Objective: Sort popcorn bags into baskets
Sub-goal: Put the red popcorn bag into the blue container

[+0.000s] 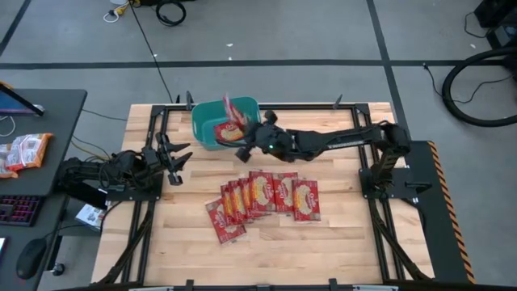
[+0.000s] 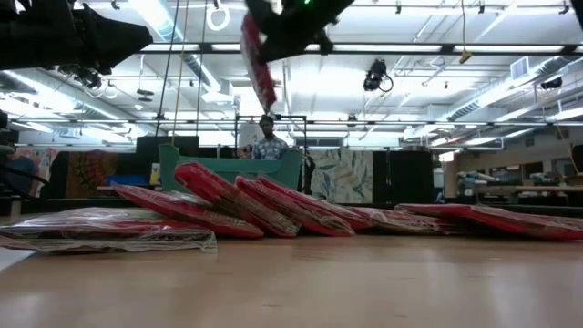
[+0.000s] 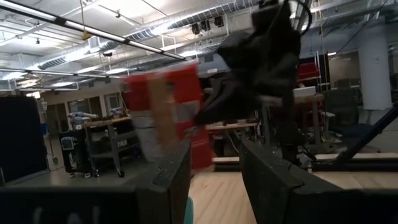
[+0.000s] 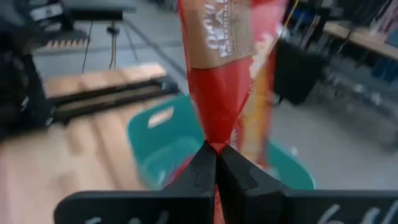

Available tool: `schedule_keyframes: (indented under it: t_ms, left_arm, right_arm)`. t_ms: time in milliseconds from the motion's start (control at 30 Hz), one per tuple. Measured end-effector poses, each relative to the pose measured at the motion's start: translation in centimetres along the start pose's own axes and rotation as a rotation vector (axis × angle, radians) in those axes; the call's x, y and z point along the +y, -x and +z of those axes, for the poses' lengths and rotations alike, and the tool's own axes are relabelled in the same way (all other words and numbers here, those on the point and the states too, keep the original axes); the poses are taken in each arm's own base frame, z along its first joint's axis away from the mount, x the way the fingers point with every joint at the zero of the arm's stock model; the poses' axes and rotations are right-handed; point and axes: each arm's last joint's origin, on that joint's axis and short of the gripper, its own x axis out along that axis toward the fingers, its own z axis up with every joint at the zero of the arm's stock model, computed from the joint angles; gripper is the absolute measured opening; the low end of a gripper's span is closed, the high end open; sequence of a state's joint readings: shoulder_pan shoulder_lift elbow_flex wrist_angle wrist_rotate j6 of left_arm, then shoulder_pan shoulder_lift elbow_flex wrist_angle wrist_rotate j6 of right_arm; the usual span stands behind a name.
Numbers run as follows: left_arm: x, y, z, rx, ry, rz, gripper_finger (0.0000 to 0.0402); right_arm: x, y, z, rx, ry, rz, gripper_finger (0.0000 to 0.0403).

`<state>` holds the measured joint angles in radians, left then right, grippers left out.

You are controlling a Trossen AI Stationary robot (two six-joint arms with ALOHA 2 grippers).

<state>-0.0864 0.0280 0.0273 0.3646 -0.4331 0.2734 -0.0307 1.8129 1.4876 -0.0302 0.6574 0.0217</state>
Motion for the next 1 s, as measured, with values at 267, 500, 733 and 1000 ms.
schedule_keyframes:
  t_ms: [267,500,733,1000]
  left_arm:
    - [0.0,0.0,-0.1,0.007,-0.004,-0.003,0.0141]
    - [0.0,0.0,0.0,0.006,-0.013,0.005,0.0141]
    - [0.0,0.0,0.0,0.006,-0.013,0.007,0.0141]
    - [0.0,0.0,-0.1,0.009,-0.014,0.007,0.0141]
  right_arm:
    - [-2.0,-5.2,-2.8,0.056,0.016,-0.038,0.0008]
    - [-2.8,-7.9,-4.5,0.113,0.022,-0.004,0.0008]
    - [-3.2,-10.5,-6.0,0.173,0.04,-0.017,0.0015]
    - [-3.6,-10.9,-7.0,0.254,-0.008,0.083,0.0073]
